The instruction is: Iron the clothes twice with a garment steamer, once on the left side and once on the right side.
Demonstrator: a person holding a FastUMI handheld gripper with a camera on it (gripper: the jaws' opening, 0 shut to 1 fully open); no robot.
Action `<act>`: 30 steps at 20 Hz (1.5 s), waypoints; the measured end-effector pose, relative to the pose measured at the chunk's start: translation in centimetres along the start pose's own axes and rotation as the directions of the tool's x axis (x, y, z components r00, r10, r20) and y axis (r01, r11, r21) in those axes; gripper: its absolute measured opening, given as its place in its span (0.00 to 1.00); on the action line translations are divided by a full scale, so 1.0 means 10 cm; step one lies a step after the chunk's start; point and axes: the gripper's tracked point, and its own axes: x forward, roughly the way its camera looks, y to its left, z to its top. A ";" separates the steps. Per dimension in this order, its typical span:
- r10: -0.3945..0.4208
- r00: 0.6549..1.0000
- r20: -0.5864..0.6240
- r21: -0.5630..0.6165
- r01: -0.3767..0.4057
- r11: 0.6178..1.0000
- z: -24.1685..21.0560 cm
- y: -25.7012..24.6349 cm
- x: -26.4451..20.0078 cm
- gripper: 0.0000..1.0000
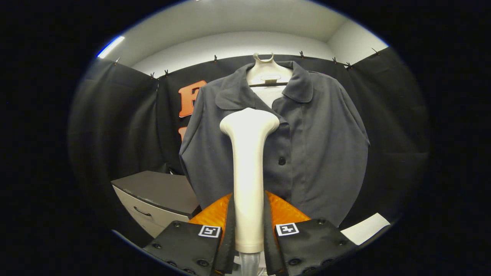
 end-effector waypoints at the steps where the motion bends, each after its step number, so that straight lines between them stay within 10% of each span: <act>1: -0.004 1.000 -0.017 0.000 0.004 1.000 -0.10 -0.01 -0.02 0.39; 30: 0.032 0.887 -0.461 0.050 -0.010 0.999 -2.85 -0.12 -0.29 0.39</act>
